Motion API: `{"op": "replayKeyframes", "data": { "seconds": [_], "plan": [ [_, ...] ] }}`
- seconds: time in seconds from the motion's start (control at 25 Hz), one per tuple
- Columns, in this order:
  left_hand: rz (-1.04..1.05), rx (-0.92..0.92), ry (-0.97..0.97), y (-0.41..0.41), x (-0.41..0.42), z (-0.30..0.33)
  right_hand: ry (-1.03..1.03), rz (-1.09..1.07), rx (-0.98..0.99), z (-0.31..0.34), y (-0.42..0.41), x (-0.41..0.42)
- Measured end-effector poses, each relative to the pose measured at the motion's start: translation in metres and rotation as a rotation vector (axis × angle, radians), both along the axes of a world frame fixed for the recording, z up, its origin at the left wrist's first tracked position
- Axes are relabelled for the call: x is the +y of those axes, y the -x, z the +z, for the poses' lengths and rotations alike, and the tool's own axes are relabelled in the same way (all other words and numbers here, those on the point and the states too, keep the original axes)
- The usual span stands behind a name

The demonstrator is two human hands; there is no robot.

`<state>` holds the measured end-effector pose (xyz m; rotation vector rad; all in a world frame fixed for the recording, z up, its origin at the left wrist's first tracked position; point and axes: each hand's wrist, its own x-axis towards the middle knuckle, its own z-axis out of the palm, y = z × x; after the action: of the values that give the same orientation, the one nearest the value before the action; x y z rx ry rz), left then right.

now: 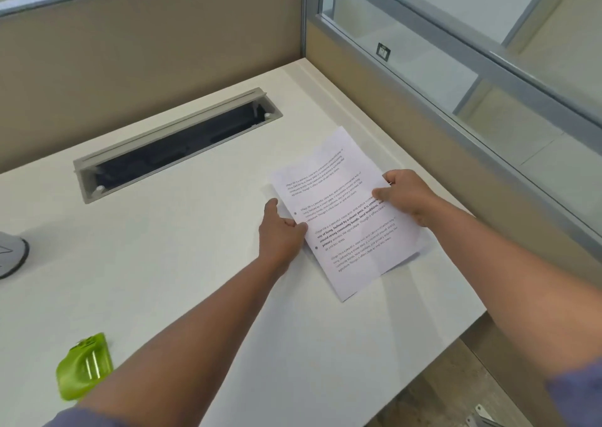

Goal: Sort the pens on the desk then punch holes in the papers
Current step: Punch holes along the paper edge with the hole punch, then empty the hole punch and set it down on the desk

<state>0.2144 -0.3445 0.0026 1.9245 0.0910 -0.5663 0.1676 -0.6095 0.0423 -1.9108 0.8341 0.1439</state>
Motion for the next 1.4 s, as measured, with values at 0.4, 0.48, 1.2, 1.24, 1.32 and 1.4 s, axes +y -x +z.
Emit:
{"op": "replayKeyframes", "data": {
  "seconds": [0.4, 0.48, 1.2, 1.24, 1.32, 1.4],
  "plan": [
    [-0.130, -0.133, -0.237, -0.003, -0.019, -0.005, 0.303, 0.040, 0.028, -0.039, -0.008, -0.009],
    [-0.132, -0.142, -0.269, -0.004, -0.020, -0.003, 0.370, 0.054, 0.035, -0.042, -0.007, -0.006],
    [-0.194, -0.165, -0.235, 0.000, -0.008, 0.003, 0.639, 0.472, -0.003, -0.055, -0.004, 0.040],
    [-0.165, -0.146, -0.203, 0.001, -0.001, 0.004, 0.635, 0.482, -0.027, -0.052, -0.004, 0.051],
    [-0.135, -0.126, -0.195, 0.006, 0.019, 0.005, 0.629, 0.520, -0.078, -0.047, -0.002, 0.078],
    [-0.122, -0.114, -0.221, 0.012, 0.049, 0.007, 0.601, 0.564, -0.146, -0.041, -0.001, 0.114]
  ]
}}
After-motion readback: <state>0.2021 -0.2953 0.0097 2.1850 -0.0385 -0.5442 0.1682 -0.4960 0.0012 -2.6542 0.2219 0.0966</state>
